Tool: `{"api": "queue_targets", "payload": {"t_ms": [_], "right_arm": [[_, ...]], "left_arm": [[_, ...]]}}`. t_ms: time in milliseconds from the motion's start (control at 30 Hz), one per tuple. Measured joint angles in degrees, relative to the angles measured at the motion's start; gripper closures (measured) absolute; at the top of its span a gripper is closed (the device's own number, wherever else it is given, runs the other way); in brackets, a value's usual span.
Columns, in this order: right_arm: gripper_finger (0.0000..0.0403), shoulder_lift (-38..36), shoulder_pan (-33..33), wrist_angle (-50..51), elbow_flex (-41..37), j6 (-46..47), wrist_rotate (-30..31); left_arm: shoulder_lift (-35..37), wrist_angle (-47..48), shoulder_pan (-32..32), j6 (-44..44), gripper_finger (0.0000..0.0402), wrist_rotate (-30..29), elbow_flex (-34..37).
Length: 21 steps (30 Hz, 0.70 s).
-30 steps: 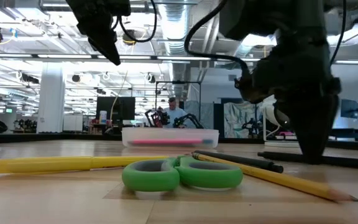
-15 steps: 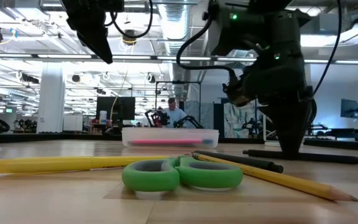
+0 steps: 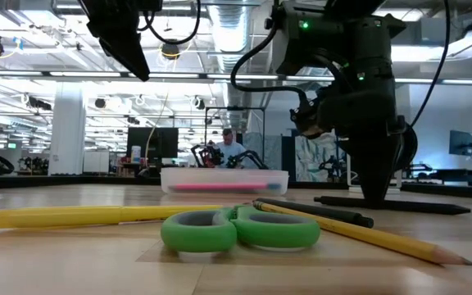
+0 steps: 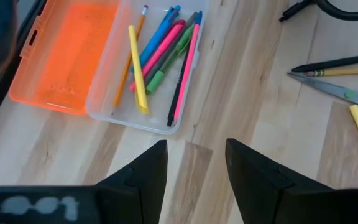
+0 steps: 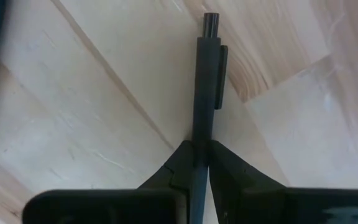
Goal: Pick & place school supplies into a supply box
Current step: Put the right black pen into the supply box
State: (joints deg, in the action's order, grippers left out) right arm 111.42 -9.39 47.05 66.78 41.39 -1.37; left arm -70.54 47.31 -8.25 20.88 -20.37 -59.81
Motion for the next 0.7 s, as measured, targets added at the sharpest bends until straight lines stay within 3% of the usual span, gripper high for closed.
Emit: {"api": "queue_targets", "payload": {"t_ms": [700], "right_arm": [[0.0388,-2.92,-0.66,-1.91,-0.39,0.59,3.76]], "left_arm": [[0.00,6.44,0.02,2.55,0.0249,-4.33,0.00]]}}
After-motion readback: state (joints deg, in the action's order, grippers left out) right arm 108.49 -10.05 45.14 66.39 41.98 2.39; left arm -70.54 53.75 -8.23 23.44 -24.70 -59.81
